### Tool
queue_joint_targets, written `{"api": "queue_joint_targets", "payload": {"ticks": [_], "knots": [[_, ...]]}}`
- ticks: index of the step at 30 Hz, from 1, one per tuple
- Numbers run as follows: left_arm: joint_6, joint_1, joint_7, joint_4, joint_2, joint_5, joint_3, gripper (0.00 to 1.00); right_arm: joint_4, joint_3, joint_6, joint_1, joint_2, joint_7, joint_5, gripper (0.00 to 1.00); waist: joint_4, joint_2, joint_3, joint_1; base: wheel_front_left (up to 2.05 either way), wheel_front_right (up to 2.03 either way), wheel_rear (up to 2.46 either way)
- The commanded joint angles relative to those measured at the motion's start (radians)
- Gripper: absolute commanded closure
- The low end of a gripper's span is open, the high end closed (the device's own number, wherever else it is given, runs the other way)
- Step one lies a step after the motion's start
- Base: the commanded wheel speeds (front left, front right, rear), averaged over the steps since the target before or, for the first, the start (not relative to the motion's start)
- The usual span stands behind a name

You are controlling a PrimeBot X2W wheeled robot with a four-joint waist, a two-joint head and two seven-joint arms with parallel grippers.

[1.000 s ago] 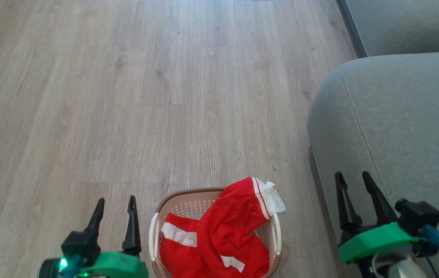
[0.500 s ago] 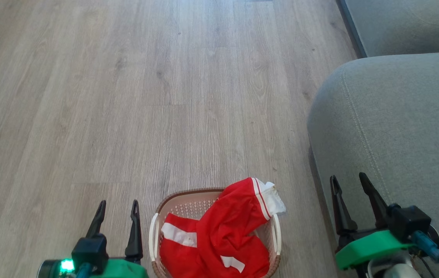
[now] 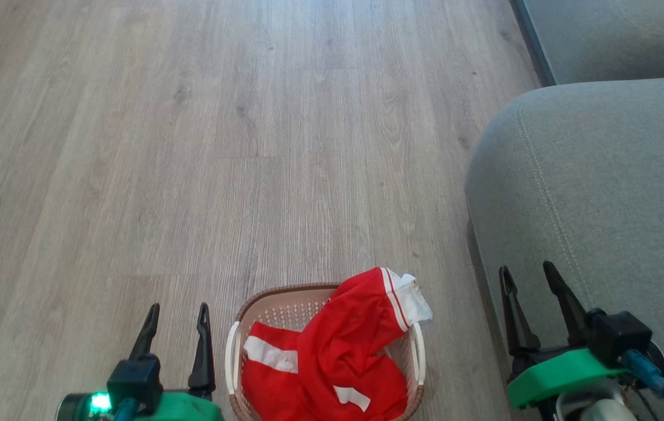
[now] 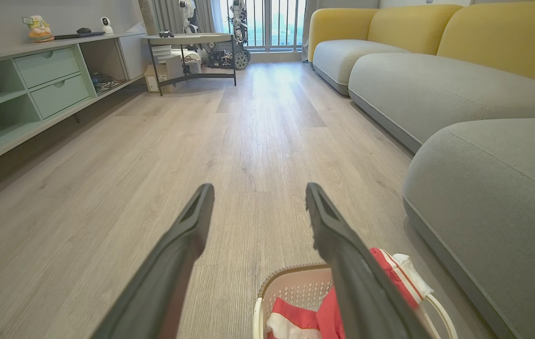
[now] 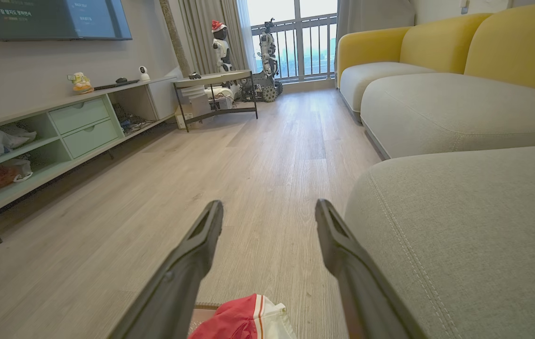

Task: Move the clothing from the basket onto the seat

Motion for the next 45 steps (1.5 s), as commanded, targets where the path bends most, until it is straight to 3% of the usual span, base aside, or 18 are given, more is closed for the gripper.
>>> {"api": "queue_joint_targets", "payload": {"ticks": [1,17,32,45], "knots": [[0.004,-0.032,-0.014,-0.034,-0.001,-0.001,0.036,0.0,-0.037,0.026,0.0,-0.028,-0.014,-0.01,-0.009,0.0,-0.001,0.0,0.002,0.0,0.0,0.0,0.0],[-0.047,-0.112,-0.014,0.011,-0.001,0.033,-0.033,0.0,-0.065,-0.028,0.0,-0.064,-0.014,-0.01,-0.013,0.0,-0.013,0.0,0.093,0.0,0.0,0.0,0.0],[-0.097,-0.39,-0.014,0.233,0.025,0.123,-0.15,0.0,-0.162,-0.047,0.0,-0.252,-0.014,-0.01,0.002,0.0,-0.099,0.0,0.443,0.0,0.0,0.0,0.0],[-0.095,-0.624,-0.014,0.556,0.085,0.183,-0.242,0.0,-0.263,-0.02,0.0,-0.363,-0.014,-0.01,0.064,0.0,-0.238,0.0,0.701,0.0,0.0,0.0,0.0]]}}
